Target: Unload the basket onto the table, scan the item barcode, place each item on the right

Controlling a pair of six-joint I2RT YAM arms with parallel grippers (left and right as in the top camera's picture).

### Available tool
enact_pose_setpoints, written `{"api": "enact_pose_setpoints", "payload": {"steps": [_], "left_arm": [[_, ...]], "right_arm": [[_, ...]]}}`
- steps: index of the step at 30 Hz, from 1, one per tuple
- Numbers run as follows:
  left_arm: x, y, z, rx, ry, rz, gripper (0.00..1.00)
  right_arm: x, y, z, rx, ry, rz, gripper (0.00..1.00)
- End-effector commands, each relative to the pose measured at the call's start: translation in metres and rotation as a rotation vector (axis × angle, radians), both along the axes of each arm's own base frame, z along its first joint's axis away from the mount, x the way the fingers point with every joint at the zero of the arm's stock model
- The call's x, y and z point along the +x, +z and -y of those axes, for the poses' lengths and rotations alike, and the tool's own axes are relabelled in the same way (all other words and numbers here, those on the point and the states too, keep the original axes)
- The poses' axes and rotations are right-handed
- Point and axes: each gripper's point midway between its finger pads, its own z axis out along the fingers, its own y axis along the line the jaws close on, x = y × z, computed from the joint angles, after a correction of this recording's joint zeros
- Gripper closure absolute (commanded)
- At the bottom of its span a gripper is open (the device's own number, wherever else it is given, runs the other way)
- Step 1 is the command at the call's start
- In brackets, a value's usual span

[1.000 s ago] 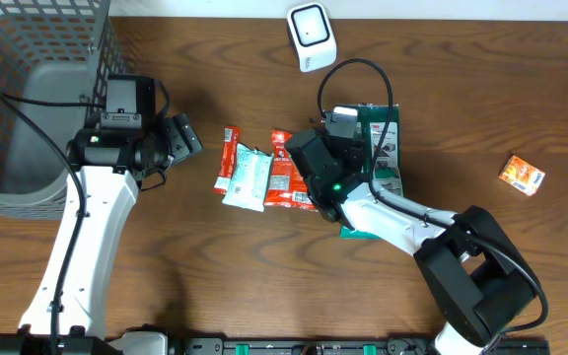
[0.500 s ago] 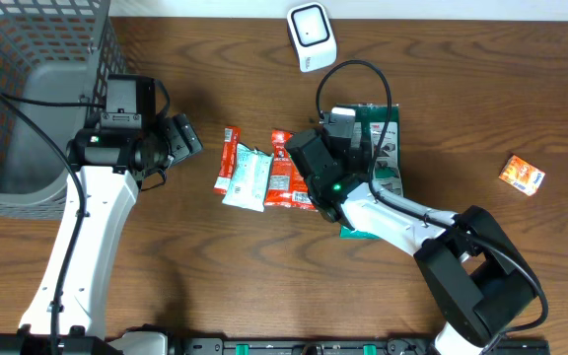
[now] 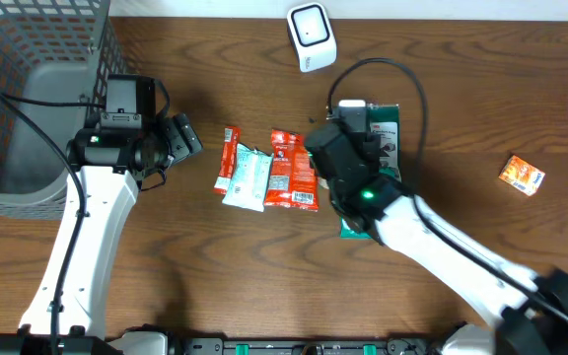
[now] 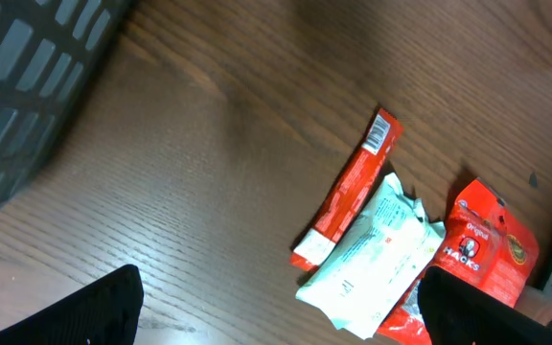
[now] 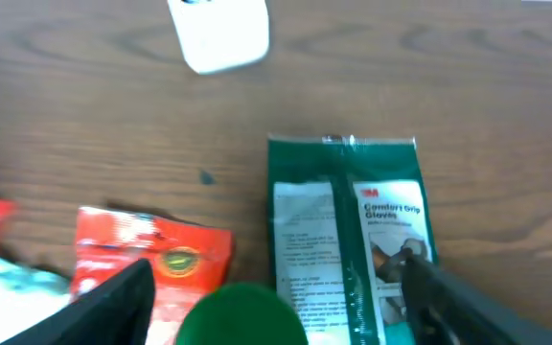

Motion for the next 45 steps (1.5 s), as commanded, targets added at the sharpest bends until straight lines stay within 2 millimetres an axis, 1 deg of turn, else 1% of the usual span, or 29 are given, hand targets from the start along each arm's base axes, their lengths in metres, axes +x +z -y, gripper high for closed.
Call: {"api": "enact_pose_setpoints", "payload": {"steps": [1,3,5,7,9,11,14,15,16,18,23,30,33,36,38,42,45], "left_arm": [[0.002,0.002,-0.003,0.019,-0.007,0.004,0.08],[0.002,0.002,-0.003,0.019,-0.007,0.004,0.08],[0.002,0.002,-0.003,0.019,-0.007,0.004,0.08],[0.002,0.002,-0.003,0.019,-0.007,0.004,0.08],[0.002,0.002,-0.003,0.019,-0.007,0.004,0.08],[0.002,0.002,-0.003,0.019,-0.007,0.004,0.08],[0.002,0.002,-0.003,0.019,-0.007,0.004,0.08],[0.002,0.002,-0.003,0.019,-0.007,0.004,0.08],[0.002,0.002,-0.003,0.019,-0.007,0.004,0.08],[0.002,0.002,-0.003,0.019,-0.007,0.004,0.08],[0.002,0.002,-0.003,0.019,-0.007,0.004,0.08],[0.002,0.002,-0.003,0.019,-0.007,0.004,0.08],[0.002,0.002,-0.003,0.019,-0.007,0.004,0.08],[0.002,0.002,-0.003,0.019,-0.007,0.004,0.08],[0.002,0.002,-0.003,0.019,-0.007,0.004,0.08],[0.002,0.002,-0.003,0.019,-0.007,0.004,0.08],[0.002,0.002,-0.003,0.019,-0.007,0.004,0.08]], "right_arm": [[-0.008,0.031,-0.006,0.09,0.067,0.015,0.29],[-0.016,0.046,-0.012,0.154,0.13,-0.019,0.33],[-0.022,0.061,-0.017,0.223,0.185,-0.076,0.34],[-0.026,0.075,-0.016,0.277,0.206,-0.149,0.34],[-0.03,0.085,-0.008,0.304,0.214,-0.226,0.32],[-0.038,0.09,0.001,0.321,0.208,-0.314,0.3],[-0.048,0.087,0.013,0.335,0.183,-0.45,0.27],[-0.051,0.084,0.015,0.336,0.176,-0.493,0.25],[-0.052,0.077,0.016,0.332,0.166,-0.541,0.19],[-0.05,0.065,0.013,0.318,0.161,-0.582,0.11],[-0.04,0.027,0.007,0.283,0.14,-0.675,0.01],[-0.032,-0.032,0.002,0.23,0.102,-0.811,0.01],[-0.031,-0.051,-0.002,0.209,0.097,-0.851,0.01],[-0.029,-0.064,-0.001,0.16,0.081,-0.858,0.01],[-0.026,-0.07,0.0,0.126,0.074,-0.846,0.01],[-0.018,-0.072,-0.003,0.086,0.067,-0.796,0.01],[-0.006,-0.069,-0.005,0.059,0.064,-0.731,0.01]]}}
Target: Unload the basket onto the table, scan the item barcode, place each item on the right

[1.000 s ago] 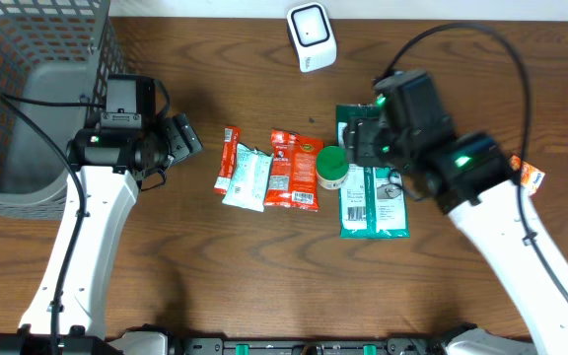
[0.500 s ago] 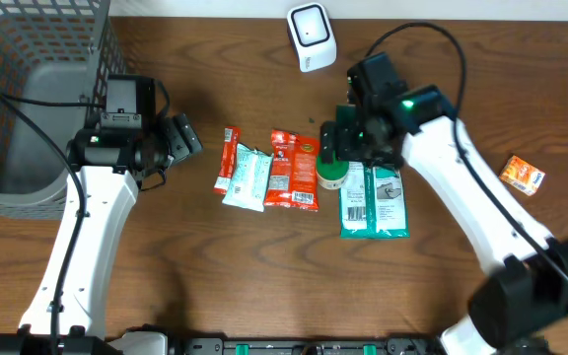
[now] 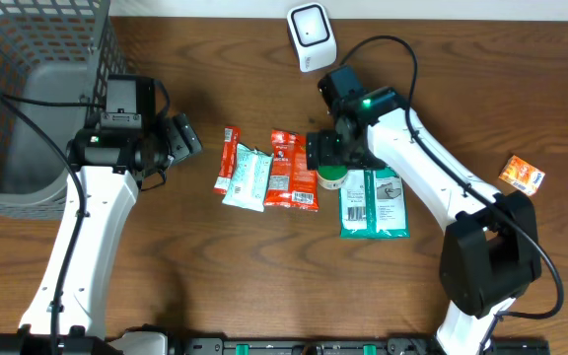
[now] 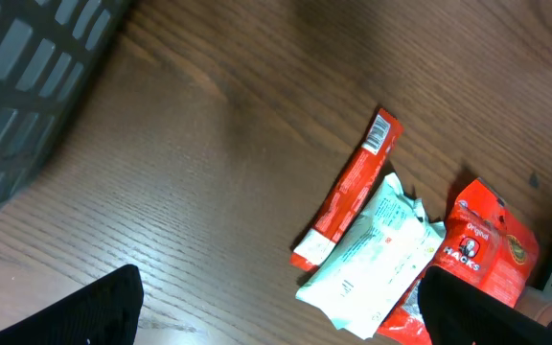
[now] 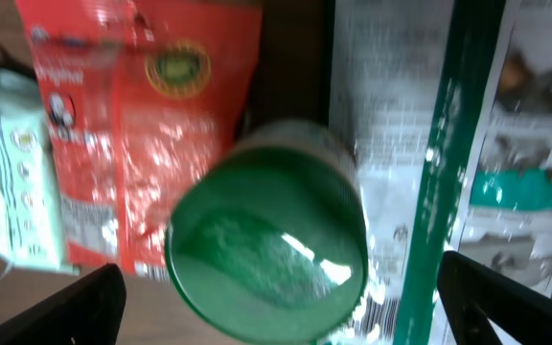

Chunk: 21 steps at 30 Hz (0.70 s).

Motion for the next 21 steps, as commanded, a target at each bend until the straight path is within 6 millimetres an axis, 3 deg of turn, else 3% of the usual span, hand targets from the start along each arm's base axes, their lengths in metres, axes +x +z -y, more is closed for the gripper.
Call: {"api": "enact_pose_setpoints", "payload": {"steps": [1,5,8,12,21], "left_arm": [[0.002,0.002,-0.003,0.019,-0.007,0.004,0.08],[0.002,0.002,-0.003,0.019,-0.007,0.004,0.08],[0.002,0.002,-0.003,0.019,-0.007,0.004,0.08],[0.002,0.002,-0.003,0.019,-0.007,0.004,0.08],[0.002,0.002,-0.003,0.019,-0.007,0.004,0.08]], "right_arm": [[0.014,0.004,0.0,-0.067,-0.004,0.086,0.01],[0.025,0.007,-0.009,-0.05,0.001,0.142,0.01],[0.022,0.007,-0.014,-0.024,0.01,0.13,0.01],[0.019,0.005,-0.011,-0.03,-0.029,0.112,0.13],[0.013,-0.015,-0.008,-0.056,-0.032,0.065,0.12]]}}
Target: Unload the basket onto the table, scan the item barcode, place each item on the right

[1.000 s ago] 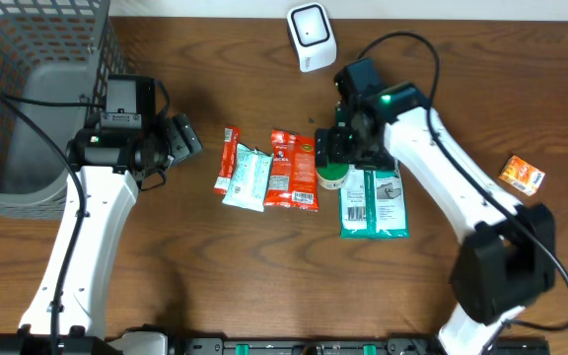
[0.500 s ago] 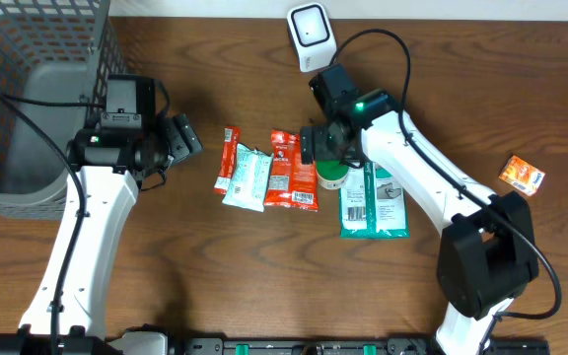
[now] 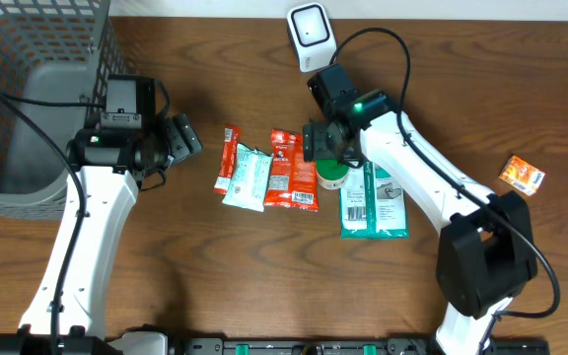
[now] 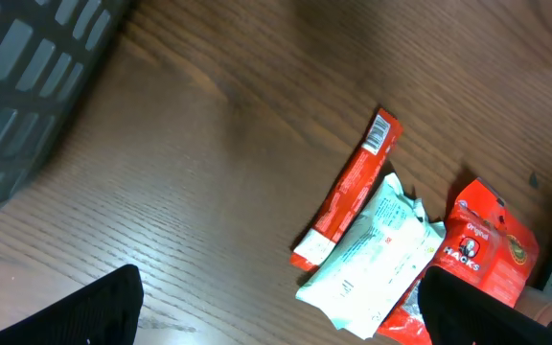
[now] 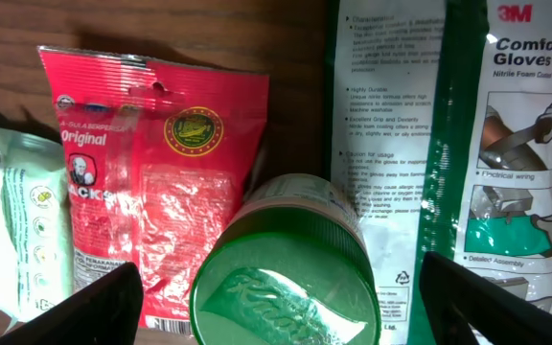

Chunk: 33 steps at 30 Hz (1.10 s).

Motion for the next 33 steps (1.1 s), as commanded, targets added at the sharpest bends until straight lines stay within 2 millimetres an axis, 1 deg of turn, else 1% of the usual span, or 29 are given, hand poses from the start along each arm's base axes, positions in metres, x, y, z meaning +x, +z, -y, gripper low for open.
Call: {"api": "enact_pose_setpoints", "payload": {"steps": [1,5,9,12,14,19,27,33], "left_arm": [[0.002,0.002,-0.003,0.019,-0.007,0.004,0.08],[0.002,0.002,-0.003,0.019,-0.007,0.004,0.08],[0.002,0.002,-0.003,0.019,-0.007,0.004,0.08],[0.002,0.002,-0.003,0.019,-0.007,0.004,0.08],[0.002,0.002,-0.003,0.019,-0.007,0.004,0.08],[0.002,0.002,-0.003,0.019,-0.007,0.004,0.08],[0.002,0.002,-0.003,0.019,-0.007,0.004,0.08],[0.002,0.002,-0.003,0.019,-0.007,0.004,0.08]], "right_arm": [[-0.006,-0.021,-0.002,-0.032,-0.014,-0.045,0.12],[-0.009,-0.035,0.0,-0.051,-0.027,-0.082,0.13],[-0.013,-0.046,0.002,-0.069,-0.028,-0.115,0.17],[-0.017,-0.051,0.005,-0.079,-0.057,-0.139,0.16],[-0.017,-0.052,0.005,-0.079,-0.057,-0.141,0.17],[-0.021,-0.052,0.007,-0.087,-0.055,-0.156,0.26],[-0.022,-0.052,0.009,-0.113,0.036,-0.157,0.28],[-0.021,-0.052,0.008,-0.121,0.084,-0.152,0.26]]}}
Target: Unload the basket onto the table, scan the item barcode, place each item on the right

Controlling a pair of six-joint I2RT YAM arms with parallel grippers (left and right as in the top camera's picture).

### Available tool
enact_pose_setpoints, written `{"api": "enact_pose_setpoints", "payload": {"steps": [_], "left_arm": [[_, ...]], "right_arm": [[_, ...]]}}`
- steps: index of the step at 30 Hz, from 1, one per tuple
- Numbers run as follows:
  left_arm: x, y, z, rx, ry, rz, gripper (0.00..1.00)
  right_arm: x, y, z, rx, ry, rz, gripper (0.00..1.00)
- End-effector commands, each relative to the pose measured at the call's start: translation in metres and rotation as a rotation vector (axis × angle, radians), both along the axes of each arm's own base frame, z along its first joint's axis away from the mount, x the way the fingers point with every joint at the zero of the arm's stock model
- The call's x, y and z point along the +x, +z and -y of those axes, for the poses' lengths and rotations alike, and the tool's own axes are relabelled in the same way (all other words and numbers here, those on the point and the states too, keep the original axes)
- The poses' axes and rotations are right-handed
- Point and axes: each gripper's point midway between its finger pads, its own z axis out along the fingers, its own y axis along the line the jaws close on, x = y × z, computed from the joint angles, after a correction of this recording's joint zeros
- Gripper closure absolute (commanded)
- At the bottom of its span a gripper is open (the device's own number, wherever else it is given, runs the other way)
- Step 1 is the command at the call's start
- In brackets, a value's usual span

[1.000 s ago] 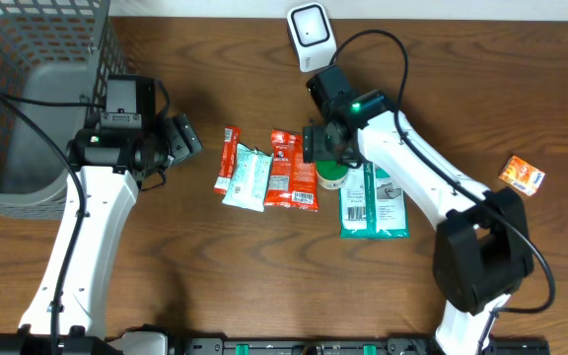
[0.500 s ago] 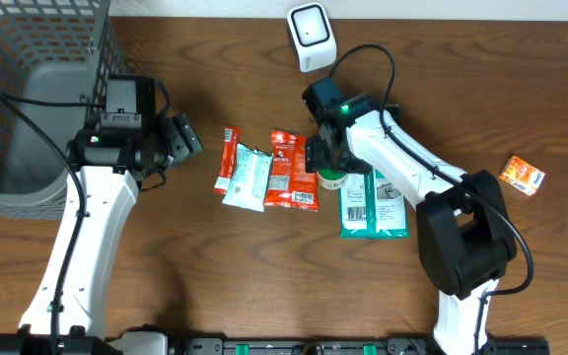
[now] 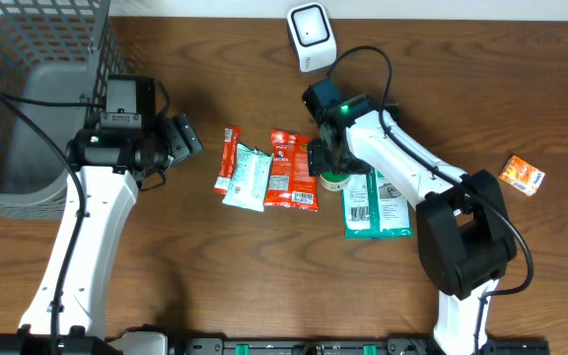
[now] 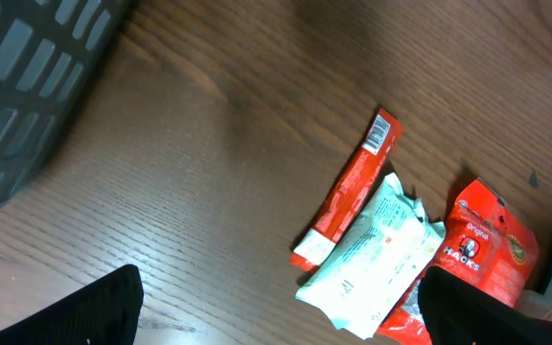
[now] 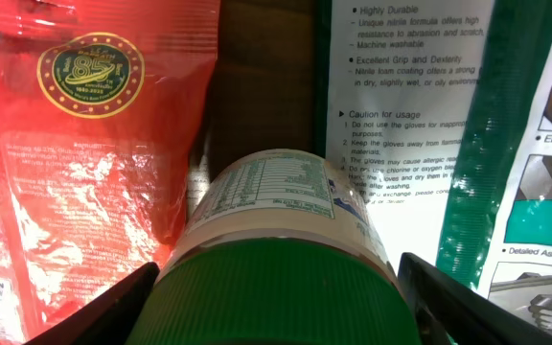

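Note:
A green-lidded bottle (image 3: 335,178) stands between a red Hacks bag (image 3: 291,170) and a green glove pack (image 3: 373,207). My right gripper (image 3: 331,163) is down over it. In the right wrist view the green cap (image 5: 276,287) fills the gap of the gripper (image 5: 278,302), and the open fingers (image 5: 103,307) sit close on either side of the cap. A white scanner (image 3: 311,35) stands at the back edge. My left gripper (image 3: 185,135) hangs open and empty left of the packets, with the same gripper (image 4: 281,316) above bare table in its own view.
A red stick pack (image 3: 228,158) and a white-green pouch (image 3: 248,179) lie left of the red bag. An orange packet (image 3: 521,175) lies far right. A grey wire basket (image 3: 28,89) fills the back left corner.
My right gripper has come lower and closer onto the bottle, so its cap now fills the space between the fingers. The left arm and the packets have not moved.
My right gripper first hovered over the glove pack with the scanner ahead. It then stood above the green-lidded bottle, looking down on the cap. It has stayed over the bottle and now brackets the cap. The left arm stayed still throughout.

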Motion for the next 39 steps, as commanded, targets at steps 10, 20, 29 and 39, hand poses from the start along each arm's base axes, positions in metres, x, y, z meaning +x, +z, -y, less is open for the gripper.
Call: {"api": "enact_pose_setpoints", "payload": {"steps": [10,20,29,39], "left_arm": [[0.002,0.002,-0.003,0.019,-0.007,0.004,0.08],[0.002,0.002,-0.003,0.019,-0.007,0.004,0.08],[0.002,0.002,-0.003,0.019,-0.007,0.004,0.08],[0.002,0.002,-0.003,0.019,-0.007,0.004,0.08]], "right_arm": [[-0.004,-0.005,-0.002,-0.024,0.041,-0.005,0.19],[-0.003,-0.006,-0.013,-0.011,0.056,0.014,0.21],[-0.002,-0.006,-0.009,-0.044,0.057,0.03,0.27],[-0.008,-0.015,-0.003,-0.07,0.059,0.017,0.27]]}}
